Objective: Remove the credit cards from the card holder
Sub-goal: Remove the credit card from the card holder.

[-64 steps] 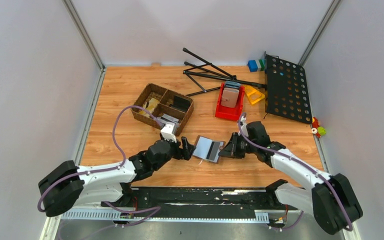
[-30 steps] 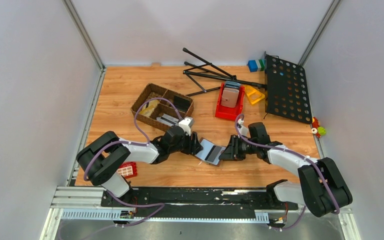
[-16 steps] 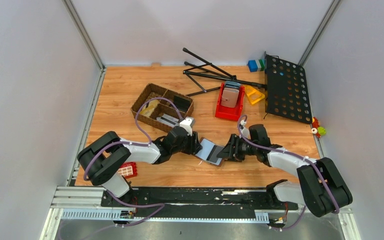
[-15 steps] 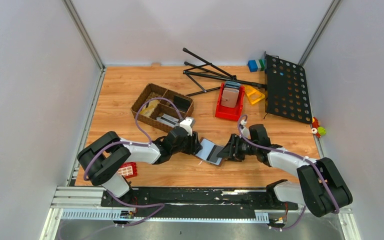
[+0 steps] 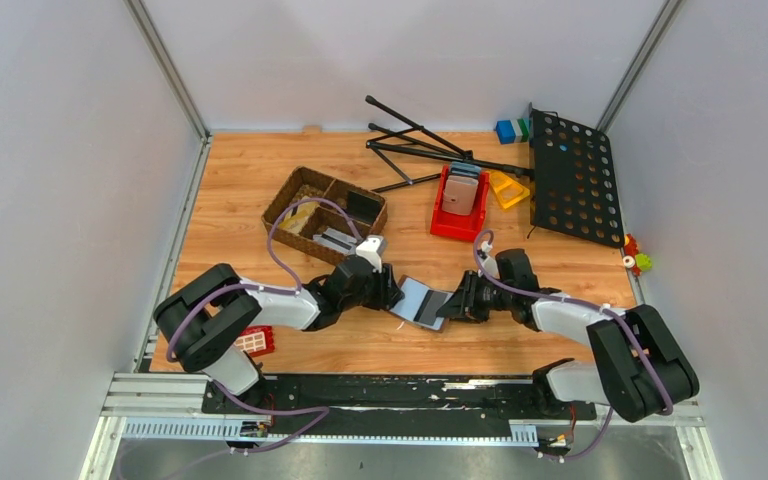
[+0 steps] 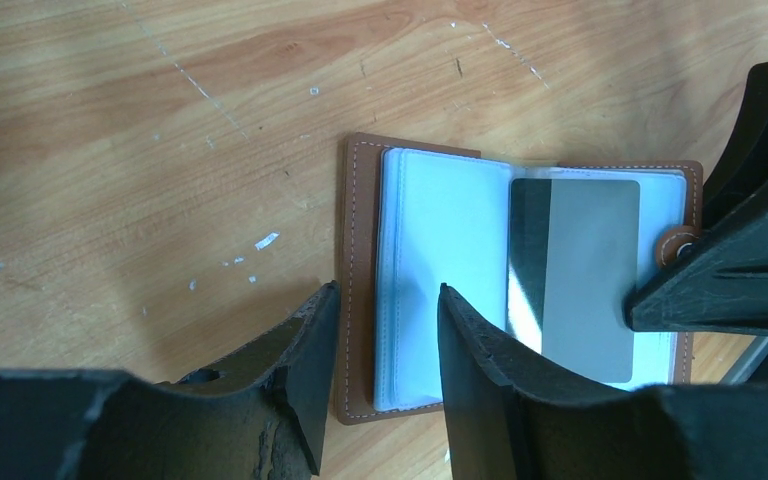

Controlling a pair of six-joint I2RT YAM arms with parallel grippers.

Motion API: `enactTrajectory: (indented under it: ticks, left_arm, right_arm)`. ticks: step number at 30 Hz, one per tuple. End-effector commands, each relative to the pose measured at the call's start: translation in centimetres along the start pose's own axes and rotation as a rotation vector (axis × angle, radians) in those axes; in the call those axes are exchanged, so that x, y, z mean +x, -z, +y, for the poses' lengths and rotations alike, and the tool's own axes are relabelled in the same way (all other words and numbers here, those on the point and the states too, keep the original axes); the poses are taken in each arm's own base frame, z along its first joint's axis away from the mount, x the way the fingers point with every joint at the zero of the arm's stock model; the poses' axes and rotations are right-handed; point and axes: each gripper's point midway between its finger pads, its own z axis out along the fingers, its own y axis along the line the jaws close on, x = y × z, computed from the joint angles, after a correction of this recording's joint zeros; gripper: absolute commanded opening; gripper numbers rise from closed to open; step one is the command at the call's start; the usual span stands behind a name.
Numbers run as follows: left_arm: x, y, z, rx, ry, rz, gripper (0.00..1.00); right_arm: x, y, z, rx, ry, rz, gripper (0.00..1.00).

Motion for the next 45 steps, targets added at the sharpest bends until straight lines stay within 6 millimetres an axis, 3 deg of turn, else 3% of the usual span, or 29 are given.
enactTrajectory:
  ticks: [1, 4, 9, 17, 21, 27, 34, 45]
  left_arm:
    - [2.9, 0.9, 1.2, -0.031, 0.016, 0.084, 0.49]
    - [2.5, 1.3, 0.9, -0.019, 0.018, 0.069, 0.49]
    - [1.3, 2.7, 0.5, -0.005, 0.013, 0.021, 0.5]
    - [-2.5, 7.1, 0.1, -0.021, -0.047, -0.074, 0.52]
    - [-4.4, 9.4, -2.2, 0.064, -0.071, -0.1, 0.53]
    - [-5.6, 11.6, -7.8, 0.314, -0.08, -0.064, 0.47]
    - [-5.3, 10.6, -10.3, 0.411, -0.003, 0.013, 0.36]
    - [-5.2, 9.2, -11.4, 0.498, 0.119, 0.081, 0.41]
  right_arm:
    - [-1.1, -0.3, 0.7, -0.025, 0.034, -0.025, 0.16]
    - [-1.2, -0.2, 0.8, -0.02, 0.042, -0.023, 0.0]
    - [-1.4, 0.5, 2.5, -0.089, 0.113, -0.035, 0.0]
    - [-2.0, 2.3, 6.0, -0.198, 0.258, -0.071, 0.0]
    - [-2.0, 2.9, 7.3, -0.258, 0.295, -0.07, 0.0]
    - [-1.6, 3.8, 9.0, -0.333, 0.366, -0.071, 0.0]
    - [-1.1, 4.9, 10.5, -0.392, 0.429, -0.07, 0.0]
    - [-0.4, 6.4, 12.2, -0.466, 0.504, -0.091, 0.0]
